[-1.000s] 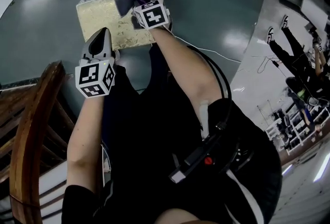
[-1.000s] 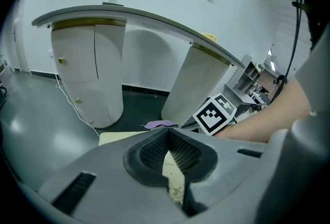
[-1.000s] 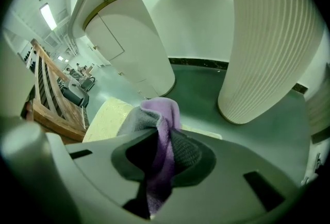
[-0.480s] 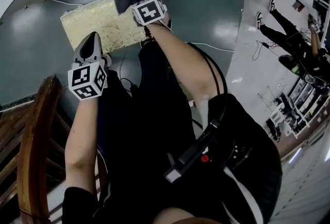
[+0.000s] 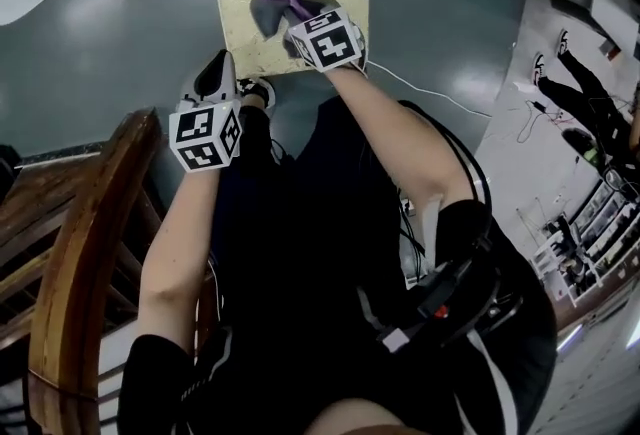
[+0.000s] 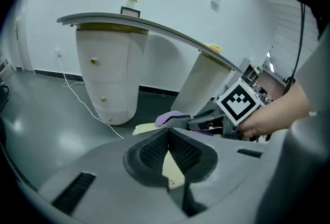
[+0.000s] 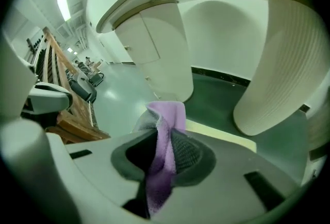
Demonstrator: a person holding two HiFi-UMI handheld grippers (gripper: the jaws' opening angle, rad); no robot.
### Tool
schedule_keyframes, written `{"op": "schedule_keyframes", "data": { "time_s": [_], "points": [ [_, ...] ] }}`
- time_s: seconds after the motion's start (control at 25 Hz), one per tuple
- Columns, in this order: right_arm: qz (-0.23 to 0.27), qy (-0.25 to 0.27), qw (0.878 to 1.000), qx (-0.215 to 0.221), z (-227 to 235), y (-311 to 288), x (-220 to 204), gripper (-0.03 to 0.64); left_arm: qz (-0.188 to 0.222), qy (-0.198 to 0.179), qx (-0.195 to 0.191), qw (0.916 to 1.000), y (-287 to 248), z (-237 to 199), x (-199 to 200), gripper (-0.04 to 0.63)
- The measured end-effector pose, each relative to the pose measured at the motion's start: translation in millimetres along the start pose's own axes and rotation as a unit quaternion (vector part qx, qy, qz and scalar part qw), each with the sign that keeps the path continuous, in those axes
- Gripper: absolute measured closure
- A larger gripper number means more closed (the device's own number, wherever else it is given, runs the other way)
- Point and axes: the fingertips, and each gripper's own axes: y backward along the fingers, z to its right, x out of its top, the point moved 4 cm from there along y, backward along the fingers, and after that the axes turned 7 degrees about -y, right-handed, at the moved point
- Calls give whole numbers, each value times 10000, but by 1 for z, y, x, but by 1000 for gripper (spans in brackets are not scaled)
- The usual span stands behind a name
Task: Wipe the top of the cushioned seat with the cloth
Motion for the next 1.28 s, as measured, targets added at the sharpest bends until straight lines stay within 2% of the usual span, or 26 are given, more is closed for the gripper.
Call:
{"op": "schedule_keyframes", "data": {
  "time_s": [0.2,0.36,0.48,0.64,0.8,1.28],
  "points": [
    [-74,188,9990,411,-82,-46,14,537,-59,94,251,9996,38,-50,-22,591],
    [-256,51,9989,388,-104,-94,0,538,-44,190,437,9989,54,-70,-36,591],
    [-413,32,9989,232,-90,-117,-14,538,-60,357,629,9974,53,-71,-49,592],
    [-361,-117,9992,105,-73,-112,-33,538,-77,447,479,9978,51,-55,-73,592],
    [-407,-258,9988,46,-40,-96,-42,539,-127,553,524,9970,44,-29,-81,591],
    [-378,-819,9957,-204,68,-44,-79,540,-204,346,438,9982,12,46,-72,592]
  ]
}}
